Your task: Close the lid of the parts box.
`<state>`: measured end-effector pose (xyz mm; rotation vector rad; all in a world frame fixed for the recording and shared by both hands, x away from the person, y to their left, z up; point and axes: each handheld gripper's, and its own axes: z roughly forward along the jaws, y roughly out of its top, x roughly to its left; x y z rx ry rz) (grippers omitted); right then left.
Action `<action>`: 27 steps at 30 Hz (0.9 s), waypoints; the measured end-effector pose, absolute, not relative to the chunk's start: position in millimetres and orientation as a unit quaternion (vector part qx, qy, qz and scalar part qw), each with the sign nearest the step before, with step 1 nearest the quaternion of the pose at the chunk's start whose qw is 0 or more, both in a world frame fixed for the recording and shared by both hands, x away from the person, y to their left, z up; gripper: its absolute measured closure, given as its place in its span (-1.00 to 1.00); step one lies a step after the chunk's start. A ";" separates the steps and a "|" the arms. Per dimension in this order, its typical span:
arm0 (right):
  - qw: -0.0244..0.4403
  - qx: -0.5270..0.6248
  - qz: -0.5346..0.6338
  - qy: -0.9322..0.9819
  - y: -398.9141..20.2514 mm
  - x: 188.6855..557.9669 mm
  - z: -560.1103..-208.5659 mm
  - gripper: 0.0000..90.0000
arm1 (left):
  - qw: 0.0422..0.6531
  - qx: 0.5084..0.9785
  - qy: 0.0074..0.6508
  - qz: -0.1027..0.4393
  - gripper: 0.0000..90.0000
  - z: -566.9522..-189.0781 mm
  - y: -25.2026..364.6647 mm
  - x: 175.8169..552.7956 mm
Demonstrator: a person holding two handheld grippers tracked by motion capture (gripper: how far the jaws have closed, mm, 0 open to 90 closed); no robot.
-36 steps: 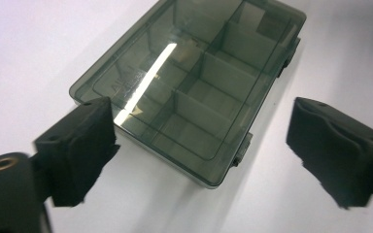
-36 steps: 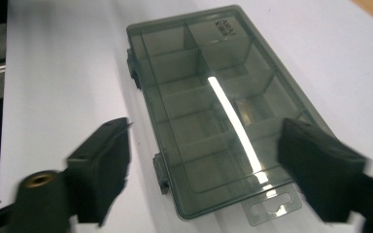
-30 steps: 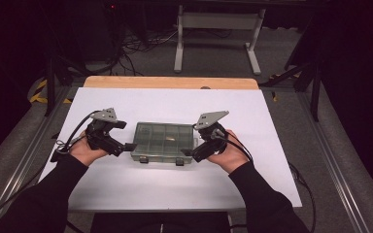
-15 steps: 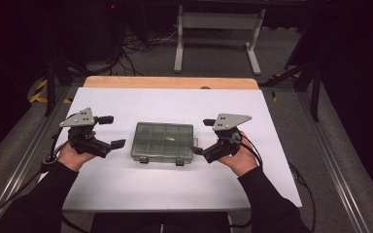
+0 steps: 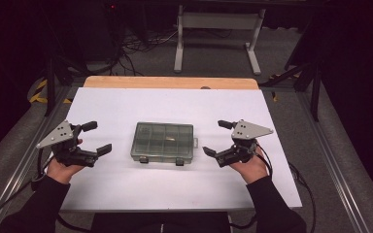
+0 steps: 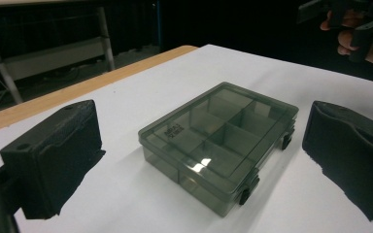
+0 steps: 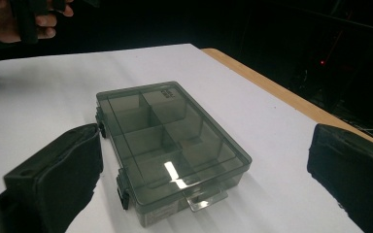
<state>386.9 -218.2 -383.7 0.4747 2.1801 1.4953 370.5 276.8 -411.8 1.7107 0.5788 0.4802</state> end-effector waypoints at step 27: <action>0.236 0.217 0.562 0.763 -250.4 375.9 -439.7 -1.00 | 0.599 0.712 0.285 0.230 -0.97 -475.6 290.7 356.6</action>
